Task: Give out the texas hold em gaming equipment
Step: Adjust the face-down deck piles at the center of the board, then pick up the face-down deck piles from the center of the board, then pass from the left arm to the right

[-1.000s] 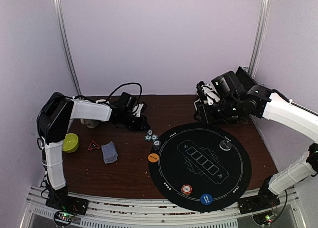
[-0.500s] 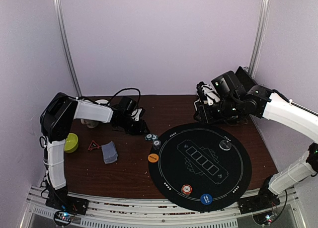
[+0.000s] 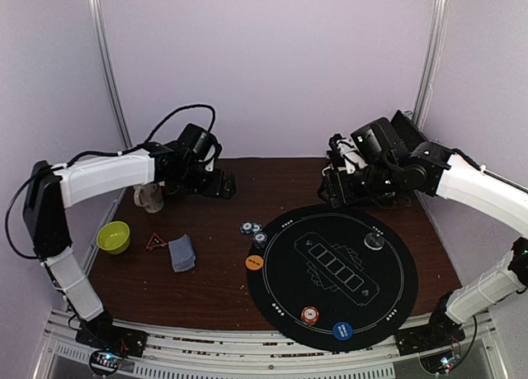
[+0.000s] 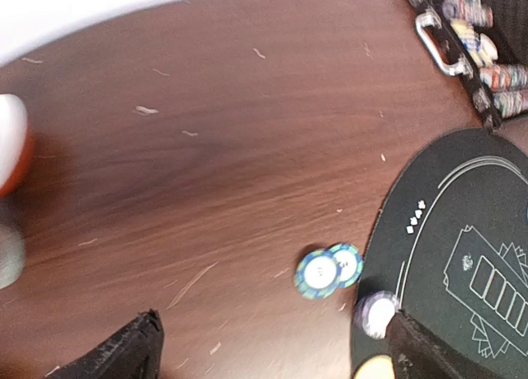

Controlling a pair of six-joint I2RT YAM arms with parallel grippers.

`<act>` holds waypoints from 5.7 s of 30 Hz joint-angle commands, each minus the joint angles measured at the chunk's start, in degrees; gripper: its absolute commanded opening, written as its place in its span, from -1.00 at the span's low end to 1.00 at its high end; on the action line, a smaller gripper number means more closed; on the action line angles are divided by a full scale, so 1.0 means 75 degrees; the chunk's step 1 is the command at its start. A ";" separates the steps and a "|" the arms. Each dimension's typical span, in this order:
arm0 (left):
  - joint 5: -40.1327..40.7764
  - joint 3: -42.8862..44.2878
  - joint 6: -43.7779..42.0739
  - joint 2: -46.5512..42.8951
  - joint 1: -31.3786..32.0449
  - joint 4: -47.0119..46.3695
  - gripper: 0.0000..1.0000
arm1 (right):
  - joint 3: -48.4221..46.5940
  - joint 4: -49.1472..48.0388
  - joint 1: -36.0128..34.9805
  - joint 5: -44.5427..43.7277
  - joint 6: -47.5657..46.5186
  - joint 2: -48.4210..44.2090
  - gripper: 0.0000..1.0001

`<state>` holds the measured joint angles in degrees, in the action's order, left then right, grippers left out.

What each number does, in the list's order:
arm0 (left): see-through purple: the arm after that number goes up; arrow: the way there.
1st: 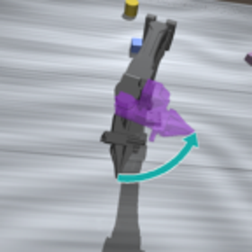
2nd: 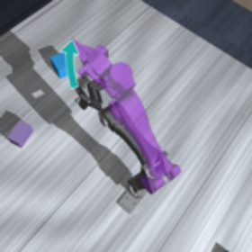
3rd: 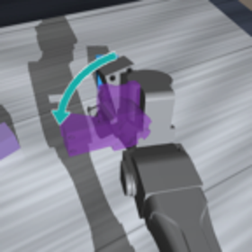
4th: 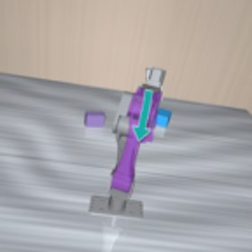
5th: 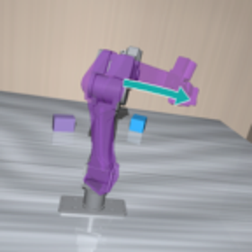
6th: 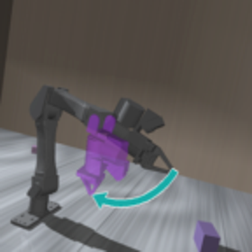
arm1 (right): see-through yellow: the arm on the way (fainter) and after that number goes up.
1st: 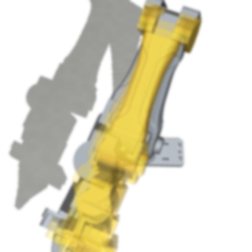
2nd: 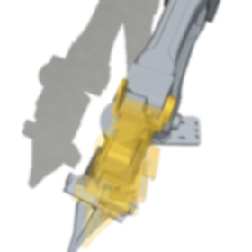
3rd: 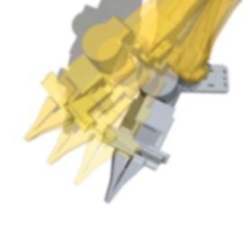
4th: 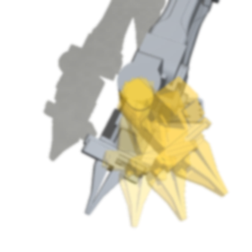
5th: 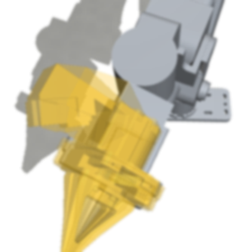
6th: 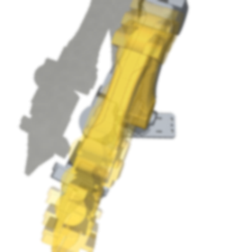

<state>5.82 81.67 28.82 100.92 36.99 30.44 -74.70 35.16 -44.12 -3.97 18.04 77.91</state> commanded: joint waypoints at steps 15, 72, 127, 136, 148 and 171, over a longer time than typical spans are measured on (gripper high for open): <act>0.1606 -0.4836 0.3770 -0.3566 0.0115 0.1065 0.96 | 0.0362 -0.0062 -0.0055 -0.1184 -0.0050 -0.0416 1.00; 0.0190 -0.5730 0.2189 -0.1333 -0.0158 -0.0713 0.34 | 0.0444 -0.0015 -0.0054 -0.1275 -0.0418 -0.0426 1.00; -0.0085 -0.1325 -0.4838 -0.2665 0.2087 0.1717 -0.04 | -0.2033 -0.4186 -0.0507 0.6051 0.1490 0.4879 0.81; 0.0319 -0.1487 -0.4893 -0.2769 0.2087 0.1474 -0.10 | -0.2112 -0.3778 -0.0513 0.5989 0.1110 0.4855 0.31; 0.0377 -0.1472 -0.5138 -0.2860 0.2092 0.0946 -0.09 | -0.2200 -0.4726 -0.0609 0.7241 0.2374 0.5228 0.34; 0.0579 -0.1978 -0.5837 -0.3158 0.2088 0.0543 0.96 | -0.1431 -0.5736 -0.0715 0.7881 0.3046 0.4641 -1.00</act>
<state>9.96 68.16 -13.61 78.65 52.56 39.24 -87.02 -9.13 -48.88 54.63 43.00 117.14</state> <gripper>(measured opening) 0.982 0.151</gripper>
